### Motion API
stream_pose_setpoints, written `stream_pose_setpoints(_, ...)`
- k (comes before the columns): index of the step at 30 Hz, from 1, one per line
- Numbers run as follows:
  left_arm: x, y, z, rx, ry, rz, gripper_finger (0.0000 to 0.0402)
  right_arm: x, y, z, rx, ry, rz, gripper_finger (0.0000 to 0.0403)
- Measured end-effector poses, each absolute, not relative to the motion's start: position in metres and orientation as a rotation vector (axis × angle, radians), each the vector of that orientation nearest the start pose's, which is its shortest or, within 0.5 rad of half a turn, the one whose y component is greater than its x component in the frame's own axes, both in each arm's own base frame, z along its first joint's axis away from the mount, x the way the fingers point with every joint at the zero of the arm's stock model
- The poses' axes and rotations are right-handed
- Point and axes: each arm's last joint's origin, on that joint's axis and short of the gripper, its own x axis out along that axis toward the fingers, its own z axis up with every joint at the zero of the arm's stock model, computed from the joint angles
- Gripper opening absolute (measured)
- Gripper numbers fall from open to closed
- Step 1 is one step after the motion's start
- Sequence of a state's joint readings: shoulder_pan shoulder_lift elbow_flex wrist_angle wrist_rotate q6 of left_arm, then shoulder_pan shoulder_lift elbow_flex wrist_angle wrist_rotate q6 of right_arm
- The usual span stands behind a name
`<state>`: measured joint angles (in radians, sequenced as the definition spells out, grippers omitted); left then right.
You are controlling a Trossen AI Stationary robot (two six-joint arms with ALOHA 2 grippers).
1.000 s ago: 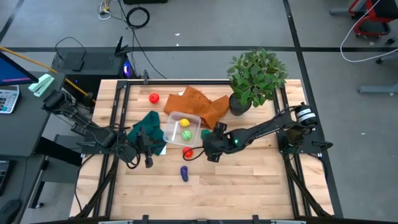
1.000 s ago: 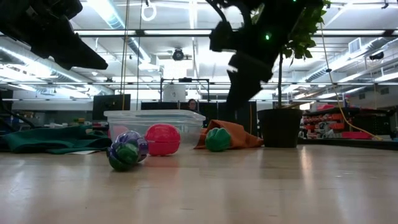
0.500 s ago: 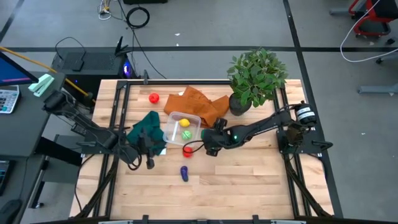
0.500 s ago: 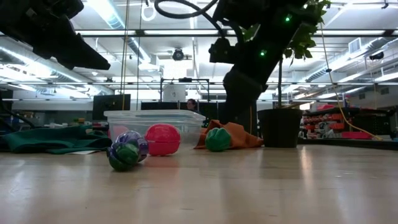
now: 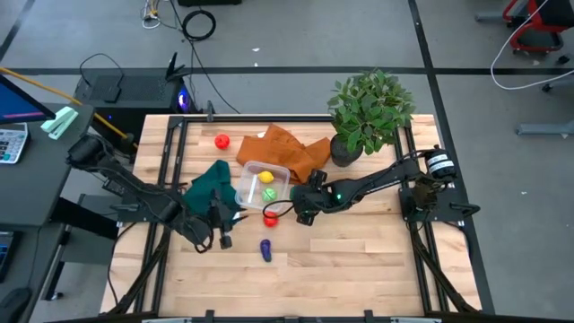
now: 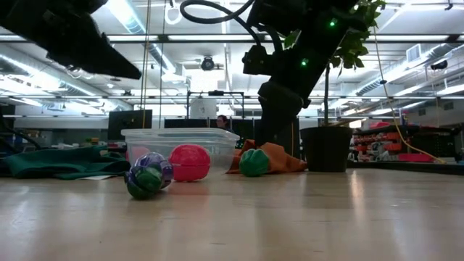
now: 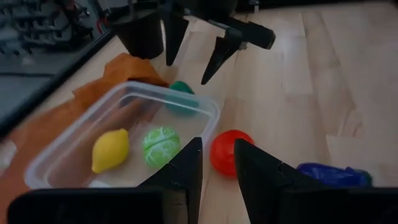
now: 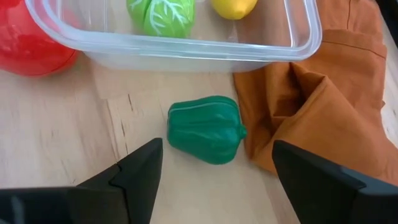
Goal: Pick and placing Produce into tupperware
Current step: Put the green bell pepper into the transparent bin
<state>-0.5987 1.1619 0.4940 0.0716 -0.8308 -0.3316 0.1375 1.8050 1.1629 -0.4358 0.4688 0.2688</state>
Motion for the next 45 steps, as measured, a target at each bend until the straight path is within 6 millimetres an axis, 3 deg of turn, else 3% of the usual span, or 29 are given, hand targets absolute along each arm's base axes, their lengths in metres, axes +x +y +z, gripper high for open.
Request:
stream_pose_setpoints(13,0.214,-0.117,0.199,0.168,0.551,0.359,0.0089,0.357,0.037,0.180,-0.076,0.969,-0.417,0.0284)
stream_pose_setpoints(29,0.214,-0.118,0.198,0.180,0.556,0.354,0.0087,0.362,0.027,0.180,-0.042,0.960,-0.368,0.0328)
stream_pose_setpoints(45,0.213,-0.118,0.197,0.184,0.564,0.356,0.0094,0.374,0.011,0.155,-0.007,0.986,-0.342,0.0335)
